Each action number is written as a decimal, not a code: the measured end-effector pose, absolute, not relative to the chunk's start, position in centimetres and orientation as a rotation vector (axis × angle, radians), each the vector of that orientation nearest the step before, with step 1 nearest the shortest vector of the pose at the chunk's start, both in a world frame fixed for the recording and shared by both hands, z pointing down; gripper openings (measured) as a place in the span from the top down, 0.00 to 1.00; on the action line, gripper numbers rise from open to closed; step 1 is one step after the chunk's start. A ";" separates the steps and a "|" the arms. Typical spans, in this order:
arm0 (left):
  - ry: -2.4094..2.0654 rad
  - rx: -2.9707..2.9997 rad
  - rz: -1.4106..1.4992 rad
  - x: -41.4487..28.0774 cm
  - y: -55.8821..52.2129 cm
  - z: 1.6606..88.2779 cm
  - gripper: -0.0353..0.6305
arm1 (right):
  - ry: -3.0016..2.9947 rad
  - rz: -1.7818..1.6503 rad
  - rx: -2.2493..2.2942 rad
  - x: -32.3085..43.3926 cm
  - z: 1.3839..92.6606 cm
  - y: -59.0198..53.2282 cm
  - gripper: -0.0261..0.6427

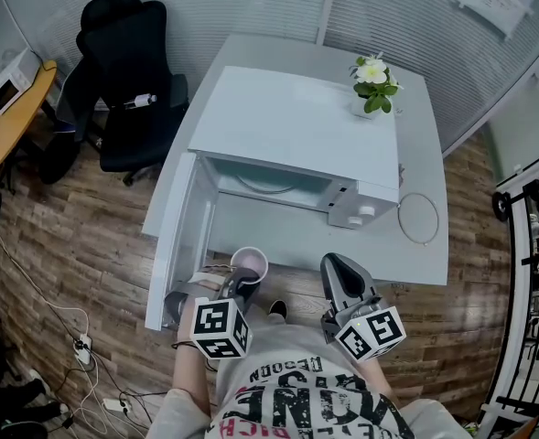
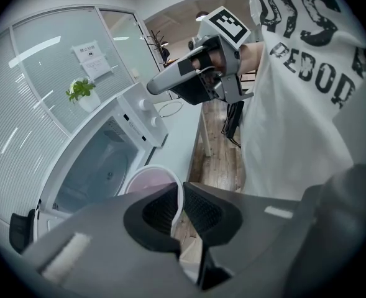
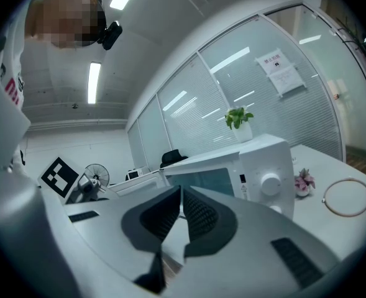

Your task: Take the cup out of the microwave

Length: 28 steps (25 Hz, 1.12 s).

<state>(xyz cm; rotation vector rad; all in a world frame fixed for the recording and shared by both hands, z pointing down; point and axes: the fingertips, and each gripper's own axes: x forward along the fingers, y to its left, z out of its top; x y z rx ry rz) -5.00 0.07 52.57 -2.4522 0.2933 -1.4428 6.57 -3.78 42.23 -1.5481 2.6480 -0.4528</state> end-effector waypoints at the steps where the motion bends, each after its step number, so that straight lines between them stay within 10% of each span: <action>1: 0.294 -2.450 -1.446 -5.1 0.0 52.6 0.89 | 2.649 -0.452 -1.548 6.5 42.2 -3.8 0.93; 28: 0.267 -2.460 -1.453 -5.0 0.0 53.0 0.89 | 2.693 -0.435 -1.531 6.0 42.2 -3.6 0.93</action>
